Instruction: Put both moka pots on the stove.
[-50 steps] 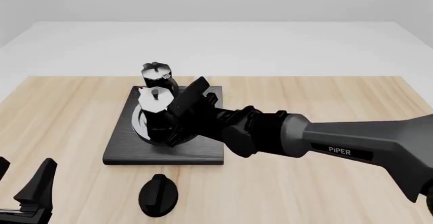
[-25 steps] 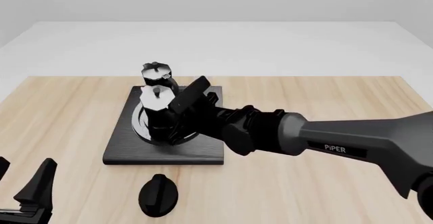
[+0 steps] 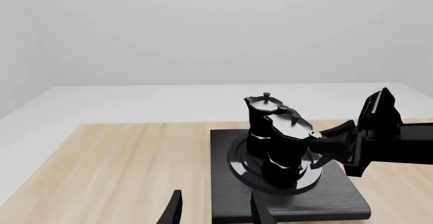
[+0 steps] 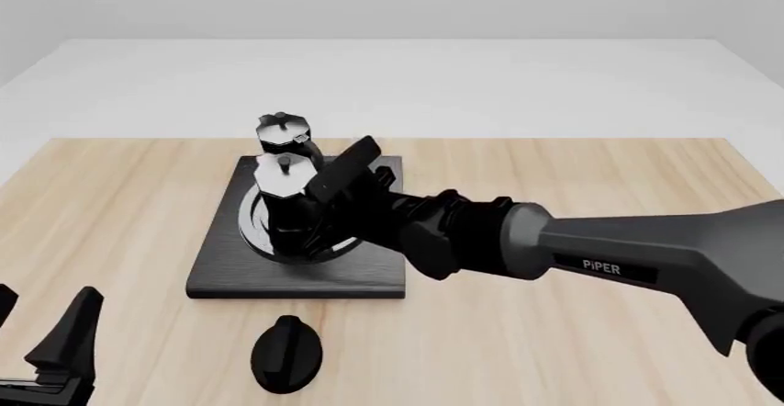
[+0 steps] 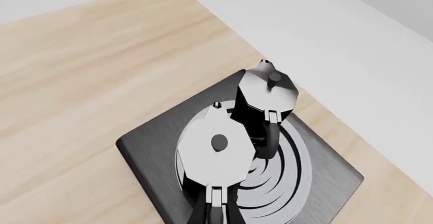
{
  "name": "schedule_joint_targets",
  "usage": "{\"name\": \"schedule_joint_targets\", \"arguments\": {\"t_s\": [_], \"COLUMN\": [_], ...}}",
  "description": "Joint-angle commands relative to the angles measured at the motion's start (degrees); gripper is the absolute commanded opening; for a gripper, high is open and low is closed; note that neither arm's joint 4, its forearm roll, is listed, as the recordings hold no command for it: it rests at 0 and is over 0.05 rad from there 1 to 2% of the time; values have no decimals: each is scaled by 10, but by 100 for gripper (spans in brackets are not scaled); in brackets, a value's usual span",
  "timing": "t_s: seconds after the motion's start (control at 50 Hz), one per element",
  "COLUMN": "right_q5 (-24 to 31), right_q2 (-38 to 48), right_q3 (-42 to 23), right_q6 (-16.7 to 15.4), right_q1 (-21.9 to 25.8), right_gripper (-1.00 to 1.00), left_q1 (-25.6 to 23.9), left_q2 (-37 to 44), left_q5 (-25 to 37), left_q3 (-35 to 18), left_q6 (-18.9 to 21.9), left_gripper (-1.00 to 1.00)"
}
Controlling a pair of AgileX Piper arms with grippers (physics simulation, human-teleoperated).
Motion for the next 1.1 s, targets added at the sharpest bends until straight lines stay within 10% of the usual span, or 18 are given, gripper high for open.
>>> {"name": "schedule_joint_targets", "arguments": {"t_s": [0.02, 0.24, 0.26, 1.1], "right_q5": [-5, -6, -6, 35], "right_q2": [-5, -9, -10, -56], "right_q3": [-8, -3, -3, -5], "right_q6": [4, 10, 10, -17], "right_q1": [-3, 7, 7, 8], "right_gripper": [-100, -100, 100, 100], "left_q1": [0, 0, 0, 0], "left_q2": [0, 0, 0, 0], "left_q5": [0, 0, 0, 0], "left_q3": [0, 0, 0, 0], "left_q6": [0, 0, 0, 0], "left_gripper": [100, 100, 100, 100]}}
